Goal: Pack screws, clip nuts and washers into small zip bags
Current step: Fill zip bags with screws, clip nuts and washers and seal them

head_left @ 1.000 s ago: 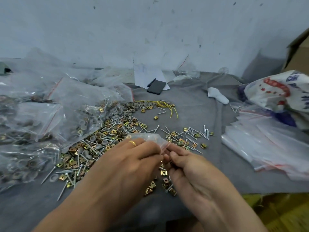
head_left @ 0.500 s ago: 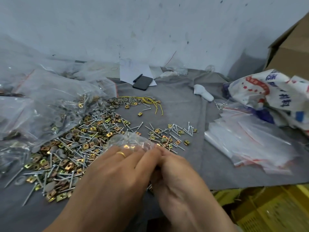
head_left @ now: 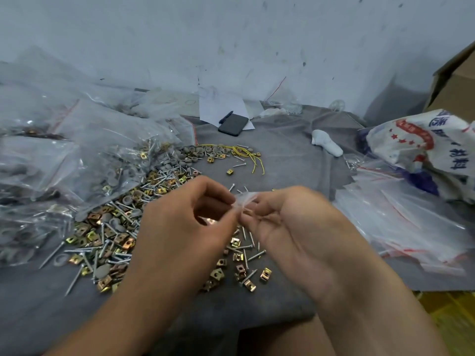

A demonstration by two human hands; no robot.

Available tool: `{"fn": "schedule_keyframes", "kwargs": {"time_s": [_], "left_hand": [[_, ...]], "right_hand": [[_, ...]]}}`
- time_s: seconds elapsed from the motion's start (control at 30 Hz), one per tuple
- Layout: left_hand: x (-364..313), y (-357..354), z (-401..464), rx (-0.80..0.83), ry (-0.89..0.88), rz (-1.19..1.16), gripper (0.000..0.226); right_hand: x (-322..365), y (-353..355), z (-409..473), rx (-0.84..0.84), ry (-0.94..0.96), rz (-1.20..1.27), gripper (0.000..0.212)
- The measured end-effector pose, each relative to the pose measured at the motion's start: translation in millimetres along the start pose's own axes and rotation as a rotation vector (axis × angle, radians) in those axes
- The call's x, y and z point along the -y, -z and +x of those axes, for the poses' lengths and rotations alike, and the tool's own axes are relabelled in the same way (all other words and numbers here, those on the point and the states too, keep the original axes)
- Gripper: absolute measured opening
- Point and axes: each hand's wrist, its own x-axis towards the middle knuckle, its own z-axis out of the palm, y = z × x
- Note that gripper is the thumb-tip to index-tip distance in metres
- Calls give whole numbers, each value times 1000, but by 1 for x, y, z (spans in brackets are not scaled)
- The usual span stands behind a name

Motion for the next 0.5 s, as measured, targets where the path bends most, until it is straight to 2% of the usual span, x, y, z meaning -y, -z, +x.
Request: {"fn": "schedule_keyframes", "kwargs": {"time_s": [0.13,0.27,0.37,0.43,0.5], "left_hand": [[2,3,19,-91,160,-148,19],[0,4,24,-141,139,-126,22],[-1,7,27,-158,149,-120,22],[0,11,30,-182,177,-139,22],[1,16,32,-209,172,-140,21]], "right_hand": [[14,-17,11,-29,49,-93,43],[13,-33,11,-26,76,-257,43],[18,-41,10,9,67,-429,33],[27,-43,9,15,86,-586,27],[36,-50,5,-18,209,-959,24]]}}
